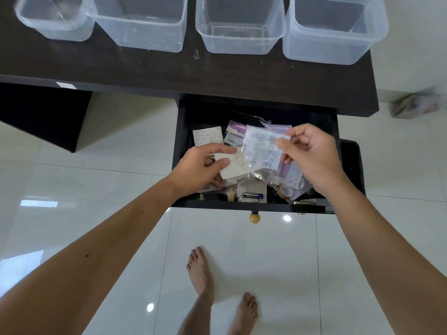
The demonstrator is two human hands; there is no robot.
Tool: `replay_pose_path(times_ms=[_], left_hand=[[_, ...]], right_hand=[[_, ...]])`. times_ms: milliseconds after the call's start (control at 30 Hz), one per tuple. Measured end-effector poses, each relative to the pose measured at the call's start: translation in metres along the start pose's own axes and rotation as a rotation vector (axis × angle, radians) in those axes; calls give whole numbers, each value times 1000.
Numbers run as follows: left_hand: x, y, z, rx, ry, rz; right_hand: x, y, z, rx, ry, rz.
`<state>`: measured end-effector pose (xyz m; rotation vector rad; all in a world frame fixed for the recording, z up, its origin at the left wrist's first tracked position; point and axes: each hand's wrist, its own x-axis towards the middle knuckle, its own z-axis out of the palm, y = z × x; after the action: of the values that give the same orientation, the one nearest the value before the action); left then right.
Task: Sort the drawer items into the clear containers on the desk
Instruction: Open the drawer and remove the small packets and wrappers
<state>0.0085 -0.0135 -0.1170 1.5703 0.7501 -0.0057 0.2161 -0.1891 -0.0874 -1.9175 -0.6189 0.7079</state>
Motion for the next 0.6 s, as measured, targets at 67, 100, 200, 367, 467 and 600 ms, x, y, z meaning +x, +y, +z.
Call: replay_pose_path(times_ms=[67,100,200,367,467,600], left_hand=[[-1,2,1,-35,6,25],[-2,4,0,-53,4,24],[1,1,1,-94,-11,9],[4,-5,-1,-103,-25,85],[3,-5,1,-55,-114,109],[4,-9,3,52,-131,76]], right_hand=[[-3,4,9,-62,-48,23],[-4,6,16,-88,-55,29],[-6,11,27,-90,-30,37],[-8,13,32,-59,-95,54],[-6,15,22,-153,-69,17],[5,24,-7,-464,72,-87]])
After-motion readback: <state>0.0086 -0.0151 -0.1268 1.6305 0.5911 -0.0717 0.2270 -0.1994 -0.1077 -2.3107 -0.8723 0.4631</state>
